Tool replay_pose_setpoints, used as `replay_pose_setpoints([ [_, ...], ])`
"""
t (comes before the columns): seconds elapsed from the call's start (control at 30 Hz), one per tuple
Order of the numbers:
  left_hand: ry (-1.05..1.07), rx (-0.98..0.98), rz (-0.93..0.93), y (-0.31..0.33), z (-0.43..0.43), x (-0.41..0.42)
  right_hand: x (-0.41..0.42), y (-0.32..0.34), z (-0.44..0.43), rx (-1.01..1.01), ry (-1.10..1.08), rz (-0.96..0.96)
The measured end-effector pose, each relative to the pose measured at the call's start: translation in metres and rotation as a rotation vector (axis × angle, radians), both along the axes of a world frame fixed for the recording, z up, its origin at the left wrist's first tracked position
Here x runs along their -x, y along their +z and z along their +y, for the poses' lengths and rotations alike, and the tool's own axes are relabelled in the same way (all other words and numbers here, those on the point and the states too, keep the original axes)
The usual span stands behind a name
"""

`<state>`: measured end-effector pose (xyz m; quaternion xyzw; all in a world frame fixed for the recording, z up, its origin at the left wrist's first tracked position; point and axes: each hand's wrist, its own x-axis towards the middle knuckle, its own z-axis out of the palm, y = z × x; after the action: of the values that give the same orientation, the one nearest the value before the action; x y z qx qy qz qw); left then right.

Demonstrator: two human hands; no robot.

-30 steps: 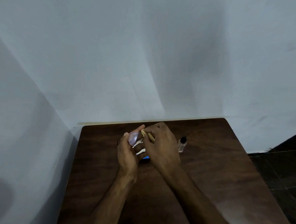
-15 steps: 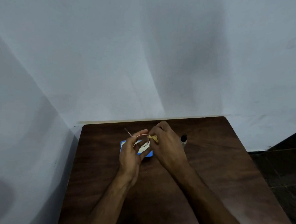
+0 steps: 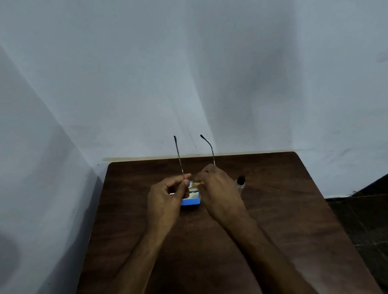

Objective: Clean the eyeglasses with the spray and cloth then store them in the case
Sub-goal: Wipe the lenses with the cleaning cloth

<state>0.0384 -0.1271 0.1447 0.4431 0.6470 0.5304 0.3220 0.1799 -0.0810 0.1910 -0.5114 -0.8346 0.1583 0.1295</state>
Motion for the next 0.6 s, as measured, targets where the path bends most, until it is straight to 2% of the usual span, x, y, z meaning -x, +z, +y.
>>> replay_pose_setpoints([
  [0.1, -0.001, -0.104, 0.210, 0.006, -0.003, -0.005, 0.004, -0.004, -0.002, 0.014, -0.018, 0.102],
  [0.23, 0.022, -0.250, 0.381, 0.008, -0.009, -0.006, 0.003, -0.003, 0.000, 0.095, -0.063, 0.278],
  [0.33, 0.015, -0.322, 0.498, 0.004, -0.011, -0.003, 0.003, -0.003, 0.006, 0.132, -0.110, 0.343],
  [0.5, 0.022, -0.340, 0.517, 0.000, -0.007, -0.003, 0.017, -0.007, 0.010, 0.026, -0.107, 0.235],
  [0.6, 0.054, -0.340, 0.499, -0.002, -0.004, 0.001, 0.018, -0.011, 0.006, 0.105, -0.073, 0.341],
])
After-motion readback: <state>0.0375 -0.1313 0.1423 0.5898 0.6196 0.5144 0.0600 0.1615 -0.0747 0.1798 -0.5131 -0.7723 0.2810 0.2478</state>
